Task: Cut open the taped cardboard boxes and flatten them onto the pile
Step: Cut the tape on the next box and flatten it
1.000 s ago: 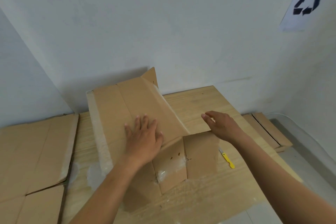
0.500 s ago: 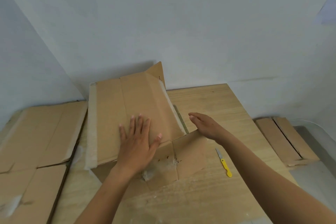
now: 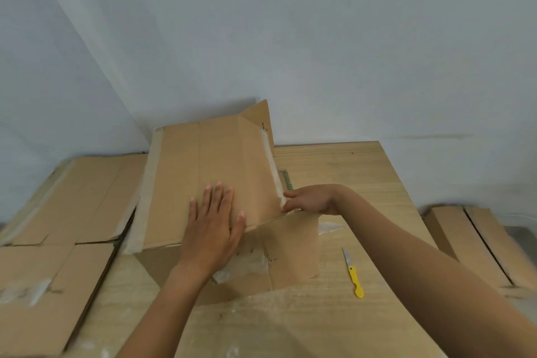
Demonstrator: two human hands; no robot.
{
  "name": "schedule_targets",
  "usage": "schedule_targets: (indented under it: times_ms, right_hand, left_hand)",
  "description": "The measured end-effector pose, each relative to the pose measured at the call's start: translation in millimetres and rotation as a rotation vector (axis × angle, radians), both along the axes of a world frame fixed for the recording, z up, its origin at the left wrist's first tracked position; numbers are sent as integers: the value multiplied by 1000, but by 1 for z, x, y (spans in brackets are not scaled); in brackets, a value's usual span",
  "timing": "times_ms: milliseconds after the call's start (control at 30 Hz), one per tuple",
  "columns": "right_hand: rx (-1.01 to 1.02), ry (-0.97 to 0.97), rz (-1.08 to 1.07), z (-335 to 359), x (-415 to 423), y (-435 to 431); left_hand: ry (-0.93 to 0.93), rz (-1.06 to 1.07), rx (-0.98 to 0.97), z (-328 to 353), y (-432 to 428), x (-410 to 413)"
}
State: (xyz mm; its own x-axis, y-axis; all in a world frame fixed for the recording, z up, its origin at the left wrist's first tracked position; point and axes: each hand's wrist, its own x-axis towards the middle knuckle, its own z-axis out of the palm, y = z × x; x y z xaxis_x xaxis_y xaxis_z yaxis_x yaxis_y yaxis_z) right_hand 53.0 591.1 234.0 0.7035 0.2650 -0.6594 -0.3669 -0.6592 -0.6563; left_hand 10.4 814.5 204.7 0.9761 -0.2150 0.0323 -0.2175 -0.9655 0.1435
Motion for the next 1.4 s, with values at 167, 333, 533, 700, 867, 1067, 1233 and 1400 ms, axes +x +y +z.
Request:
schedule_targets:
  times_ms: [167,333,533,700,867,1067,1233,1400]
  right_hand:
    - [161,28,-95,-3,-1,-1]
    - [-21,-219,-79,-11,-6,-2]
    - [-238,-655,-112,-18,-30,2]
    - [-203,-914,-259,-30,-43,4]
    - [-68,-954,-445,-35,-47,12]
    - [10,-945,-560,-43,-51,22]
    - [-6,-989,-594,-46,-48,27]
    - [-44,-1010,-616,-49,-47,29]
  left_hand:
    - [-4,19,16,0,-1,2]
    - [-7,34,34,-2,-3,6]
    - [-12,32,27,-4,-4,11]
    - [-29,22,2,-4,-4,10]
    - [-47,18,5,-2,-3,8]
    - [-150,-2,-252,3,12,3]
    - [-177,52,-241,-4,50,-11]
    - [-252,366,-411,-17,103,-19]
